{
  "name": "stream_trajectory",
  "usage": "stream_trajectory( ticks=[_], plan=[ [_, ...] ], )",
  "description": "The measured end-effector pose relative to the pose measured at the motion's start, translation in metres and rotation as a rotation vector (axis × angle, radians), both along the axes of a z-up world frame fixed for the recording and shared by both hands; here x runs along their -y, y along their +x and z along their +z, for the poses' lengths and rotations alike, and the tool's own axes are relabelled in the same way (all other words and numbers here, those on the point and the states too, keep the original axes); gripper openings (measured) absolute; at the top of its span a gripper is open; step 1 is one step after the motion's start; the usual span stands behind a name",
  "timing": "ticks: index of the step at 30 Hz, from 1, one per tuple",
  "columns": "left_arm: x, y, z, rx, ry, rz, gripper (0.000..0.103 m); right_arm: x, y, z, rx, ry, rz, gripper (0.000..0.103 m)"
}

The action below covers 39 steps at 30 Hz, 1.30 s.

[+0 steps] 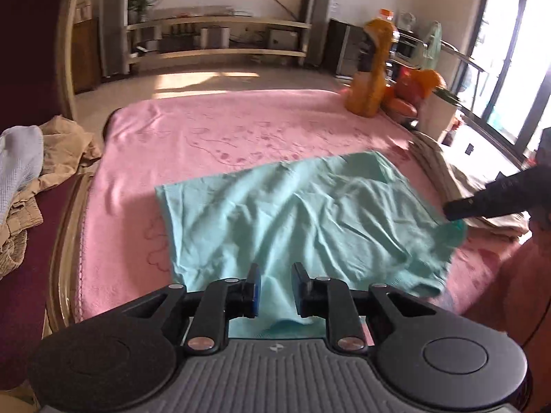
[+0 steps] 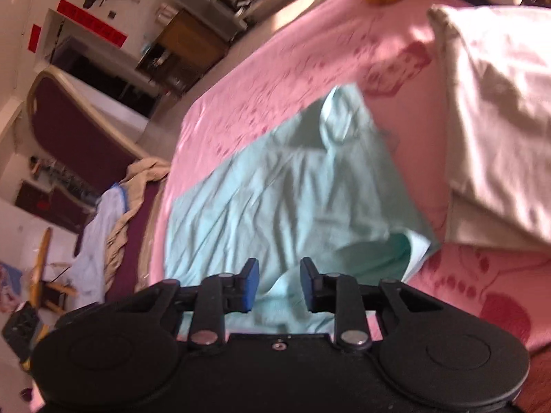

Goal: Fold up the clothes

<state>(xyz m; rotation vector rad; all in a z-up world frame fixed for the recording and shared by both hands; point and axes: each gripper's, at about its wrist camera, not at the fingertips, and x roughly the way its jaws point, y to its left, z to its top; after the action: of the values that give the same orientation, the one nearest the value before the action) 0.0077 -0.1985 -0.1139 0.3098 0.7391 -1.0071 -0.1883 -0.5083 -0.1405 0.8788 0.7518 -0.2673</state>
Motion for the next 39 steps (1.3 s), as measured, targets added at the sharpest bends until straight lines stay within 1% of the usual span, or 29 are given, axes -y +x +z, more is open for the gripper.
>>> stream_trajectory(
  ticks=[2, 3, 4, 6, 7, 9, 10, 11, 12, 13, 14, 16, 19, 20, 21, 23, 24, 26, 28, 30, 31, 32, 33, 34, 35, 36, 37, 38, 39],
  plan=[
    [0.014, 0.007, -0.014, 0.042, 0.021, 0.076, 0.016, -0.001, 0.012, -0.004, -0.058, -0.146, -0.031, 0.016],
    [0.019, 0.008, -0.022, 0.049, 0.034, 0.092, 0.014, -0.001, 0.016, -0.007, -0.085, -0.204, -0.036, 0.016],
    [0.022, 0.01, -0.029, 0.039, 0.058, 0.095, 0.014, -0.002, 0.019, -0.008, -0.109, -0.258, -0.032, 0.016],
    [0.023, 0.009, -0.035, 0.042, 0.105, 0.06, 0.015, -0.002, 0.021, -0.011, -0.136, -0.327, -0.025, 0.017],
    [0.023, 0.008, -0.036, 0.03, 0.118, 0.044, 0.015, -0.002, 0.022, -0.013, -0.155, -0.344, -0.017, 0.02],
    [0.021, 0.006, -0.039, 0.001, 0.141, 0.011, 0.015, 0.001, 0.021, -0.025, -0.217, -0.276, 0.019, 0.024],
    [0.021, 0.007, -0.042, -0.037, 0.167, 0.01, 0.015, 0.002, 0.021, -0.03, -0.248, -0.242, 0.038, 0.024],
    [0.018, 0.007, -0.047, -0.085, 0.217, 0.016, 0.015, 0.002, 0.019, -0.034, -0.276, -0.214, 0.056, 0.022],
    [0.016, 0.004, -0.05, -0.102, 0.256, 0.016, 0.015, -0.002, 0.013, -0.032, -0.294, -0.207, 0.071, 0.021],
    [0.013, -0.002, -0.051, -0.101, 0.291, 0.011, 0.014, -0.006, 0.006, -0.03, -0.312, -0.2, 0.087, 0.019],
    [0.01, -0.009, -0.049, -0.085, 0.3, 0.005, 0.014, -0.01, -0.001, -0.027, -0.33, -0.192, 0.097, 0.018],
    [-0.001, -0.017, -0.039, -0.073, 0.253, -0.008, 0.014, -0.013, -0.018, -0.021, -0.349, -0.17, 0.083, 0.019],
    [-0.014, -0.015, -0.023, -0.112, 0.089, -0.016, 0.016, -0.014, -0.034, -0.004, -0.229, -0.141, 0.038, 0.019],
    [-0.013, -0.013, -0.02, -0.106, 0.061, -0.002, 0.016, -0.014, -0.038, 0.001, -0.183, -0.129, 0.024, 0.019],
    [-0.007, -0.012, -0.02, -0.082, 0.063, 0.028, 0.016, -0.014, -0.035, 0.003, -0.14, -0.119, 0.016, 0.019],
    [0.003, -0.01, -0.024, -0.031, 0.079, 0.068, 0.015, -0.016, -0.024, -0.002, -0.167, -0.143, 0.013, 0.017],
    [0.007, -0.009, -0.028, -0.028, 0.088, 0.076, 0.015, -0.017, -0.019, -0.005, -0.18, -0.155, 0.012, 0.015],
    [0.012, -0.006, -0.035, -0.025, 0.136, 0.097, 0.015, -0.019, -0.009, -0.01, -0.207, -0.179, 0.009, 0.014],
    [0.011, -0.001, -0.042, -0.035, 0.202, 0.137, 0.014, -0.021, 0.001, -0.015, -0.234, -0.203, 0.006, 0.014],
    [0.005, 0.005, -0.049, -0.083, 0.255, 0.152, 0.014, -0.024, 0.011, -0.02, -0.261, -0.227, 0.003, 0.014],
    [0.002, 0.007, -0.052, -0.107, 0.281, 0.159, 0.014, -0.024, 0.014, -0.023, -0.285, -0.242, -0.001, 0.014],
    [0.0, 0.006, -0.051, -0.106, 0.297, 0.153, 0.014, -0.02, 0.011, -0.026, -0.331, -0.257, -0.016, 0.014],
    [-0.001, 0.004, -0.05, -0.098, 0.311, 0.151, 0.015, -0.016, 0.005, -0.024, -0.327, -0.236, -0.034, 0.004],
    [-0.002, 0.003, -0.049, -0.093, 0.321, 0.154, 0.016, -0.012, -0.001, -0.022, -0.323, -0.215, -0.051, 0.004],
    [-0.004, 0.003, -0.046, -0.093, 0.32, 0.161, 0.015, -0.008, -0.007, -0.021, -0.319, -0.195, -0.069, 0.004],
    [-0.008, 0.004, -0.038, -0.084, 0.284, 0.162, 0.014, -0.004, -0.013, -0.019, -0.315, -0.174, -0.087, 0.006],
    [-0.011, 0.005, -0.029, -0.075, 0.246, 0.163, 0.015, -0.001, -0.018, -0.016, -0.303, -0.162, -0.101, 0.011],
    [-0.015, 0.006, -0.02, -0.065, 0.208, 0.164, 0.015, -0.001, -0.022, -0.005, -0.264, -0.174, -0.105, 0.011],
    [-0.018, 0.007, -0.011, -0.056, 0.169, 0.164, 0.019, -0.001, -0.024, 0.009, -0.212, -0.182, -0.106, 0.011]
  ],
)
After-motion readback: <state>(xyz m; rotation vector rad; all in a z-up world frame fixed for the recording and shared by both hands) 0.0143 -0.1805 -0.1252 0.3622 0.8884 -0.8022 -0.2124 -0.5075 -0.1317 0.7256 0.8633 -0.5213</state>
